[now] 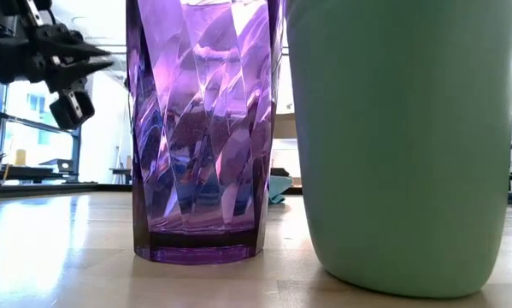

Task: Stack small to large cups/mugs on shelf
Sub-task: Put the purple cup on the shelf

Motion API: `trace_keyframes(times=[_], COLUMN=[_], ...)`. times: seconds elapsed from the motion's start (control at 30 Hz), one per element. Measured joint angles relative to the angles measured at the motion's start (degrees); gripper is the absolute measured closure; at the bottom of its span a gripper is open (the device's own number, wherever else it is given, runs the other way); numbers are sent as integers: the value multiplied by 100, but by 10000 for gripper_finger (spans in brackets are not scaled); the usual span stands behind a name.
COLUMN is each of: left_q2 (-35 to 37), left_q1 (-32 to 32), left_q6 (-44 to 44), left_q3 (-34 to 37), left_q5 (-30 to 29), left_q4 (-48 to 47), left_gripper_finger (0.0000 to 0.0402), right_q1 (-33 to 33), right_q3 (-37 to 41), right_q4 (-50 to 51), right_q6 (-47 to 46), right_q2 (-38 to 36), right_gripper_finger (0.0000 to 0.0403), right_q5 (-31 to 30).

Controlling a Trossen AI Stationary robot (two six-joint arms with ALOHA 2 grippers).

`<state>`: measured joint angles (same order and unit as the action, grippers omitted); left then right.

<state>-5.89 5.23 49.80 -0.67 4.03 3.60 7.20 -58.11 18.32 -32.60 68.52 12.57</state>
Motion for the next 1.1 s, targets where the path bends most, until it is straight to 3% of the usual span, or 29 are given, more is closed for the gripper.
trace_keyframes(times=[0.27,0.53,0.77,1.1], left_q2=[0,0,0,0], left_q1=[0,0,0,0], left_q6=[-67,-401,-935,-1650], left_q3=[0,0,0,0], left_q5=[-172,-207,-211,-350], left_q4=[-296,-295,-298,-323], left_gripper_finger=[360,360,360,360], right_q1=[507,509,688,1225], right_q3=[-1476,-2340,-2688,-3174], right_q4=[692,1109,979,784], right_q6=[1037,1209,635,-205], right_q2=[1460,2394,2974,3618], right_gripper_finger=[204,204,204,204], right_q5=[12,7,-83,-1101])
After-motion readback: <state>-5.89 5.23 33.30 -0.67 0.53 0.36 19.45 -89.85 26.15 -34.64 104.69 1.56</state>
